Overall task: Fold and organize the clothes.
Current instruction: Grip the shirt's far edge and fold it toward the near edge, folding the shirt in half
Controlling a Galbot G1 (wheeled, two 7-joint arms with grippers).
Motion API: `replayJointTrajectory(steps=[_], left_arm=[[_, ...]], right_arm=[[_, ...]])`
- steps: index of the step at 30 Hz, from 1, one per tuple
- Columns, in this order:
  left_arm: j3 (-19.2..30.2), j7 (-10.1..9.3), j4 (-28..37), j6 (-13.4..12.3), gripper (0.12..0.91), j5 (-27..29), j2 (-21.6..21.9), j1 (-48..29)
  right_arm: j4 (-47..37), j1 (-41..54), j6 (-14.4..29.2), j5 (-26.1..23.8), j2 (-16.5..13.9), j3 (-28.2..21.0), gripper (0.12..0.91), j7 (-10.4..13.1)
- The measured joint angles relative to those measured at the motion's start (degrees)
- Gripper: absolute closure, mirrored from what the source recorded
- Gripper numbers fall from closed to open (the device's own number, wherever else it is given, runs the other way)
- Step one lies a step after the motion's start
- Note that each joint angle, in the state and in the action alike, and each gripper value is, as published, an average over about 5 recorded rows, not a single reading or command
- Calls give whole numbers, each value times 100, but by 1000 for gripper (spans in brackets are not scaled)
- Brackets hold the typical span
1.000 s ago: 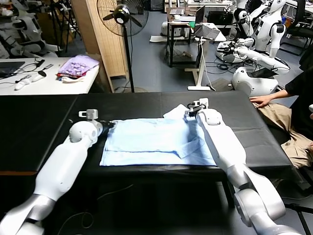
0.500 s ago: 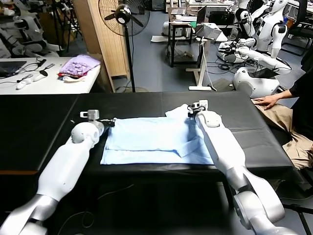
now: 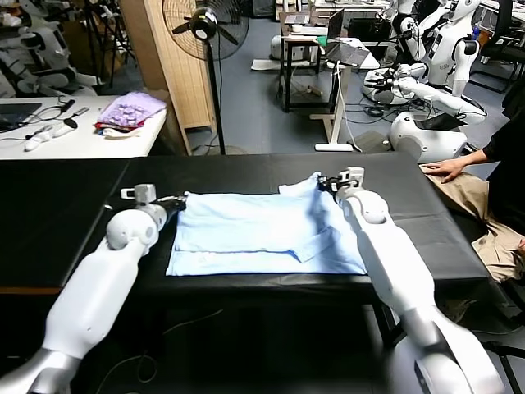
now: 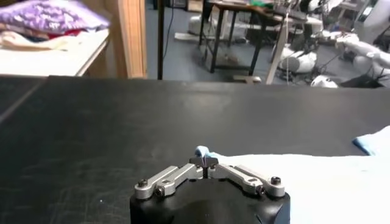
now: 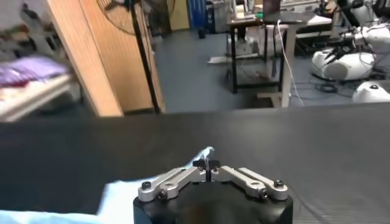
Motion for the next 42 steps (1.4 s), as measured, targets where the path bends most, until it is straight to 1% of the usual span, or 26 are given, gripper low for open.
replayJointTrajectory(steps=[4, 8, 11, 16, 20, 25, 29, 32, 34, 35, 36, 37, 40, 41, 42], left_arm=[[-89, -104, -506, 22, 901, 3, 189, 320], [-170, -260, -928, 72, 901, 34, 359, 671], [-222, -307, -1174, 110, 901, 51, 469, 936], [-278, -339, -1565, 203, 901, 56, 656, 1352], [-312, -371, -1836, 254, 901, 139, 760, 1653], [-350, -366, -2040, 301, 901, 303, 807, 1972], [-354, -352, -2125, 352, 901, 425, 814, 2151], [-355, -353, -2182, 386, 901, 466, 815, 2231], [-360, -357, -2226, 402, 899, 480, 815, 2268], [-367, -360, -2251, 407, 884, 486, 815, 2286], [-378, -362, -2279, 410, 869, 491, 815, 2304], [-394, -365, -2308, 415, 837, 491, 815, 2322], [-459, -375, -2410, 440, 691, 470, 824, 2381], [-486, -377, -2448, 449, 624, 455, 829, 2396], [-512, -378, -2482, 455, 574, 434, 830, 2406]], right_arm=[[685, -363, -419, 298, -373, 82, 903, 200], [1249, -758, -700, 514, -715, 181, 903, 236], [1596, -1046, -856, 622, -912, 233, 903, 279], [2159, -1491, -912, 682, -1185, 265, 903, 474], [2534, -1761, -912, 631, -1343, 258, 903, 565], [2765, -1994, -912, 396, -1433, 254, 903, 589], [2871, -2144, -911, 343, -1474, 279, 903, 560], [2965, -2257, -911, 337, -1490, 316, 891, 465], [3045, -2345, -911, 323, -1498, 356, 836, 386], [3091, -2393, -911, 315, -1505, 381, 793, 357], [3141, -2444, -911, 310, -1514, 411, 732, 333], [3195, -2495, -911, 308, -1527, 445, 682, 318], [3369, -2637, -911, 308, -1564, 570, 514, 310], [3418, -2671, -911, 310, -1568, 618, 464, 321], [3453, -2694, -911, 311, -1566, 669, 399, 339]])
